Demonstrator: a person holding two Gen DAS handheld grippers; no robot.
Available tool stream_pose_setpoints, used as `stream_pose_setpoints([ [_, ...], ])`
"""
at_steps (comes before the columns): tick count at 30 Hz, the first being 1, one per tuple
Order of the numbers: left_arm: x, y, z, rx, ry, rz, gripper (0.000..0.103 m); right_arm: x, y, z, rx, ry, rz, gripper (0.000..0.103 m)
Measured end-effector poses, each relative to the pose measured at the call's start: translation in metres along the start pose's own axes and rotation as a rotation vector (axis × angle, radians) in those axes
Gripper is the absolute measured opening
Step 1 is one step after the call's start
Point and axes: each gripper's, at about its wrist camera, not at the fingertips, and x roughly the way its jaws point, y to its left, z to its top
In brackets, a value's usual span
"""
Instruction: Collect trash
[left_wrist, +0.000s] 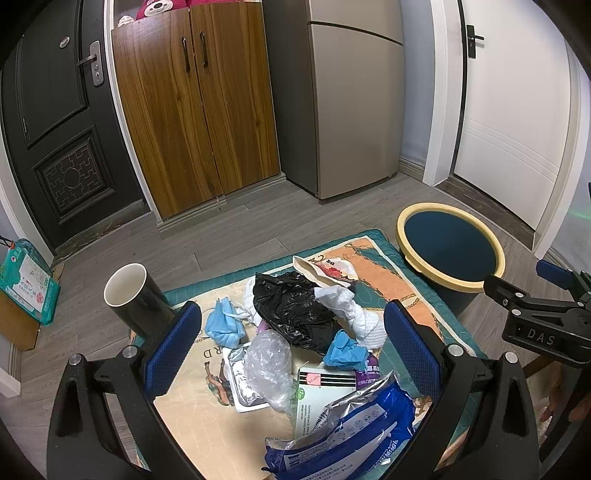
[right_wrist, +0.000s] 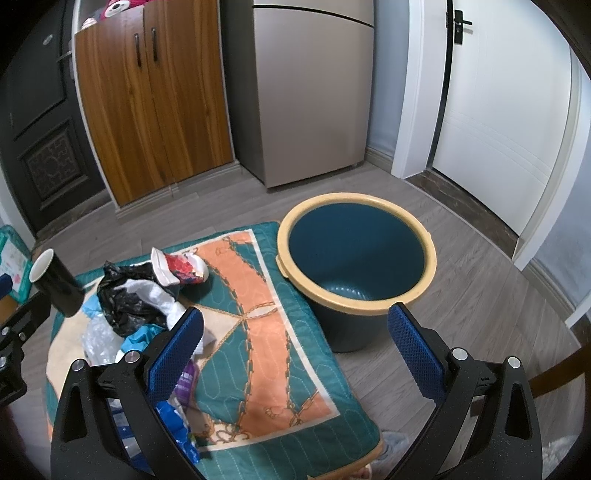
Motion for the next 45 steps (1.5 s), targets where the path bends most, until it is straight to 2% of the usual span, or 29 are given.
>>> stream_pose_setpoints([
  [33,0.001,0.004,-0.002,-0.011,0.002,0.002,0.097,0.003,0.001,-0.006,0.004,0.016,-0.002,0.099],
  [38,0.010,0.008,-0.002,-0.028,0.040,-0.004,0.097,0.003,0.001,-0.007,0.004,0.024,-0.001,0.099],
  [45,0.039,0.013,0.004,0.026,0.050,0.031,0.097,0.023,0.011,0.006,-0.028,0.023,-0.006,0.099],
])
